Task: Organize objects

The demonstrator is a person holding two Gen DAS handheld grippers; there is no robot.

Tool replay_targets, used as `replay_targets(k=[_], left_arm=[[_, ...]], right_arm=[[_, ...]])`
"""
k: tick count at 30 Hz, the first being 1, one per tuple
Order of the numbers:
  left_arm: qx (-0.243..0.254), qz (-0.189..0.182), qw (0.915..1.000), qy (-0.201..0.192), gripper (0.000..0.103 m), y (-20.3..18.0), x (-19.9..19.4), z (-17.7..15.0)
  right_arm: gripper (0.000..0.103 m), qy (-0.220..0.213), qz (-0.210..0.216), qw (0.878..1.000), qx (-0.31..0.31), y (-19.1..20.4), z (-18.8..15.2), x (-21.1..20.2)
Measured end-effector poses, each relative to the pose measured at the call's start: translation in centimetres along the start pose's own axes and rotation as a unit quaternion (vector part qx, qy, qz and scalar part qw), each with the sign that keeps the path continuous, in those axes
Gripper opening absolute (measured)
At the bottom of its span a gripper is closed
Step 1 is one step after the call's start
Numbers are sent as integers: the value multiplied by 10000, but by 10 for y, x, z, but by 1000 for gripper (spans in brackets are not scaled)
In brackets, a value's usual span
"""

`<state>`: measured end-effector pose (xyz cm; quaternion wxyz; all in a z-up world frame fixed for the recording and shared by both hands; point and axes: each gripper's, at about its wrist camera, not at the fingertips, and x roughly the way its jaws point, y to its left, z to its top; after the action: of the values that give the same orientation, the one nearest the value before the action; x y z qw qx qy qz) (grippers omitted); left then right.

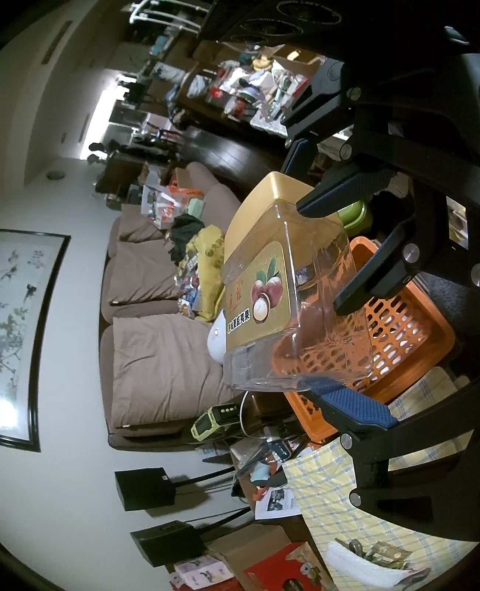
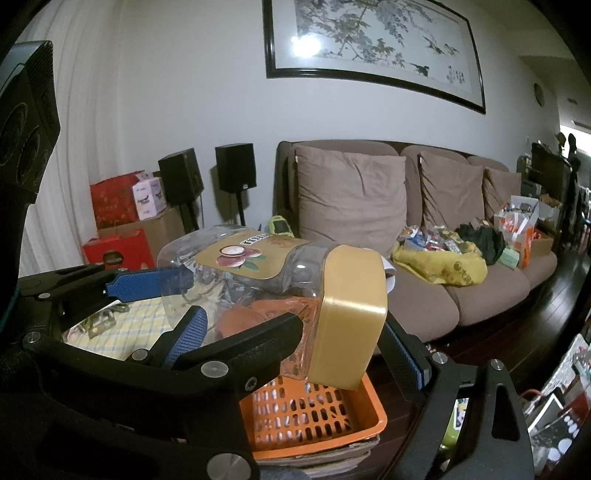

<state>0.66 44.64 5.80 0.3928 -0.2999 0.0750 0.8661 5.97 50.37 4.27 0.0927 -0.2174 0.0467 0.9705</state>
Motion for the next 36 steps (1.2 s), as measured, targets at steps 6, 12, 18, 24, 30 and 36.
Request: replay_targets(k=[6, 12, 18, 24, 30, 36], left_arm=[[-1, 13, 10000, 50, 86, 0, 2, -1], [-27, 15, 10000, 66, 86, 2, 5, -2], [-117, 37, 9998, 175, 86, 8, 19, -11], [-121, 52, 9997, 214, 86, 12, 23, -12], [-58, 91, 9998, 192, 86, 16, 31, -12], [-55, 59, 9997, 246, 86, 27, 45, -17]], right_arm=[[93, 37, 36, 10000, 29, -4, -1, 3], [93, 85, 37, 10000, 16, -4, -1, 7], [93, 196, 80, 9998, 8, -5, -7, 18], [93, 241, 138, 9996, 30, -5, -10, 26], [93, 221, 152, 9996, 78, -4, -12, 32], [93, 237, 136, 9995, 136, -4, -20, 48]])
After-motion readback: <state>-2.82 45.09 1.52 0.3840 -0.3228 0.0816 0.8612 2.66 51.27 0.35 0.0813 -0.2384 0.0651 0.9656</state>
